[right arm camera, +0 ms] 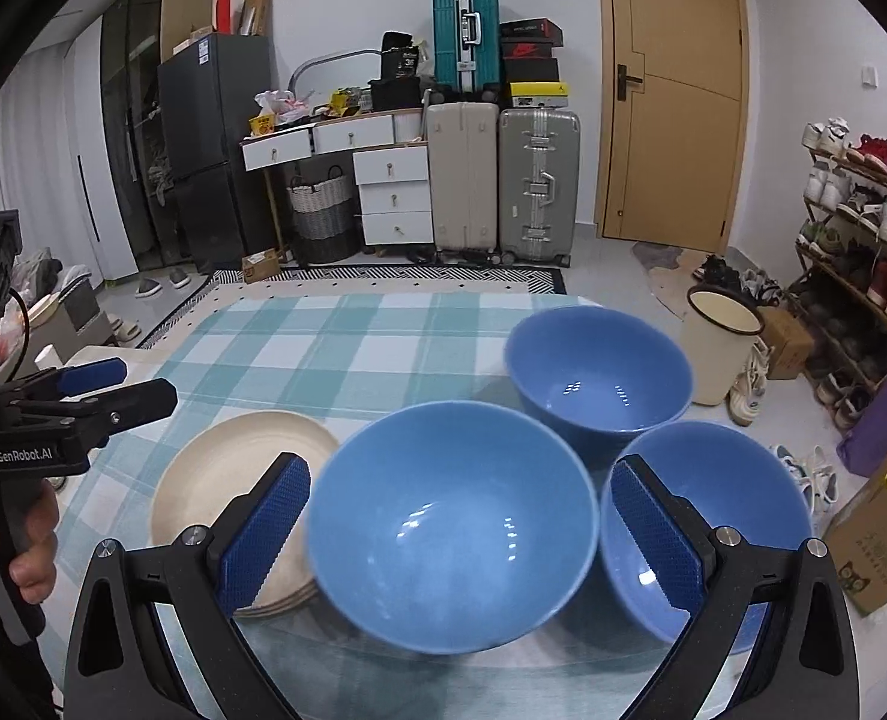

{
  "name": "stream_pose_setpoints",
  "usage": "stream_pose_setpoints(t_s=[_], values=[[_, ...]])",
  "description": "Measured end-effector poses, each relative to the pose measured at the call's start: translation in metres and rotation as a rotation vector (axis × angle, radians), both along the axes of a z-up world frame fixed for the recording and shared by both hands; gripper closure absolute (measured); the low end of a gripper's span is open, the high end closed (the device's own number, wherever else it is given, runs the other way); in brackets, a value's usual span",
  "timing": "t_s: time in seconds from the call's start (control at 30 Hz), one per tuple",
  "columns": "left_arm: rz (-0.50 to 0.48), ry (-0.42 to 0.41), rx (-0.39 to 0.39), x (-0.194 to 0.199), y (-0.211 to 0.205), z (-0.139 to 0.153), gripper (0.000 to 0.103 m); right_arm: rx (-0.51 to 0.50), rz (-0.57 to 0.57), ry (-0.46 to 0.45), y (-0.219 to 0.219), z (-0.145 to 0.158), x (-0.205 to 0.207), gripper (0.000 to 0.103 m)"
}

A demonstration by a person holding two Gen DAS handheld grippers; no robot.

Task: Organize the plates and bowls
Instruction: 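Move both grippers to the rim of a light-blue bowl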

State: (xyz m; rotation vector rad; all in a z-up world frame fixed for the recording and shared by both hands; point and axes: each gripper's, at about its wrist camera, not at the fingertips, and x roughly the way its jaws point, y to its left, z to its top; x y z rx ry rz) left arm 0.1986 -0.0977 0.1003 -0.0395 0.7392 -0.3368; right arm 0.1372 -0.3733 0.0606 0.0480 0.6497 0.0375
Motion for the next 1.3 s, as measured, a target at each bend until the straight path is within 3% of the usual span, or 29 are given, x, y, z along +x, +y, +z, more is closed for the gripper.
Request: stream_pose_setpoints(t_s=[0.6,1.3], values=[[-0.070,0.050,0.022,0.061,-0.081,-0.011,0.001,0.085,-0.081,0.064,-0.094,0.006,0.031,0.001],[-0.110,0.103,0.045,0.122,-0.157,-0.032,0.001,0.110,-0.123,0.120,-0.155,-0.003,0.085,0.001]])
